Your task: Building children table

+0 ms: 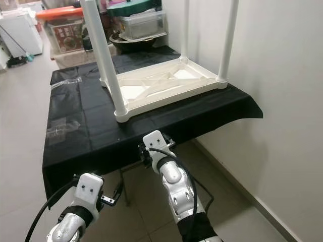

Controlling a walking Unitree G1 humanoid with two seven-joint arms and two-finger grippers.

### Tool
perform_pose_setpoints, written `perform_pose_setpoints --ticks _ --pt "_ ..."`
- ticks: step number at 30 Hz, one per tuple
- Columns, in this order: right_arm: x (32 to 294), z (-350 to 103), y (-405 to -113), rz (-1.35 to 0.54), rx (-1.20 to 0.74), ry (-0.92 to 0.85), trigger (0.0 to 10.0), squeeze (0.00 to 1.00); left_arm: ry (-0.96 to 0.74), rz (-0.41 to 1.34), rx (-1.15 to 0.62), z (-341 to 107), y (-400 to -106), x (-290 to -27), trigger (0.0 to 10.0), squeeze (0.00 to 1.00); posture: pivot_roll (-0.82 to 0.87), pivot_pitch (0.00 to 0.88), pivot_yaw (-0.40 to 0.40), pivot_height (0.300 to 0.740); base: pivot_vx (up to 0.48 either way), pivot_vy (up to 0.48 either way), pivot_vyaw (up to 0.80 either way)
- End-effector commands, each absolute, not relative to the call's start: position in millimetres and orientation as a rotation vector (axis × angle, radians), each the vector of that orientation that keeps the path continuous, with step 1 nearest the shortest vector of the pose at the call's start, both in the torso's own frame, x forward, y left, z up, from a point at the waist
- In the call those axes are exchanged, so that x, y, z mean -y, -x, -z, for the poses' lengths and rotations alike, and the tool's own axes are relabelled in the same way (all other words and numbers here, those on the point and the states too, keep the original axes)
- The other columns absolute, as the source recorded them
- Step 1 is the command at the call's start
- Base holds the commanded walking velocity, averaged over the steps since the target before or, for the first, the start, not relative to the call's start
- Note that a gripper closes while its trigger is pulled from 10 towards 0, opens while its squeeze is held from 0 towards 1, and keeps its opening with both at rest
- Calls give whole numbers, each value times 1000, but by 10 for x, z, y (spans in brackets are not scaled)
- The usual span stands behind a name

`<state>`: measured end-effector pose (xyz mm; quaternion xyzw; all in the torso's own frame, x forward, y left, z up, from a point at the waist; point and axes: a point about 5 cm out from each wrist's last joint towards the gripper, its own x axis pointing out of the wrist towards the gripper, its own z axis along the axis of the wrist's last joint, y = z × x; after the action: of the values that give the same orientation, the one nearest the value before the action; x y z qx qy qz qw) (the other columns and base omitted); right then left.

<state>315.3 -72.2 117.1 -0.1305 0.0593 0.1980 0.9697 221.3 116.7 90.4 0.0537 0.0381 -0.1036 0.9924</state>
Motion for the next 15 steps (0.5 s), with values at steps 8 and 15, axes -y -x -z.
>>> perform_pose_setpoints --ticks 8,15 --pt "706 -1123 -3079 -409 -89 135 10000 0 -108 187 -56 -954 -2212 -1184 10000 0 -163 0 77 740 0 0 0" --pt "636 -1143 -2948 -441 -80 -21 10000 0 -97 187 -55 -964 -2210 -1163 10000 0 -157 0 72 740 0 0 0"
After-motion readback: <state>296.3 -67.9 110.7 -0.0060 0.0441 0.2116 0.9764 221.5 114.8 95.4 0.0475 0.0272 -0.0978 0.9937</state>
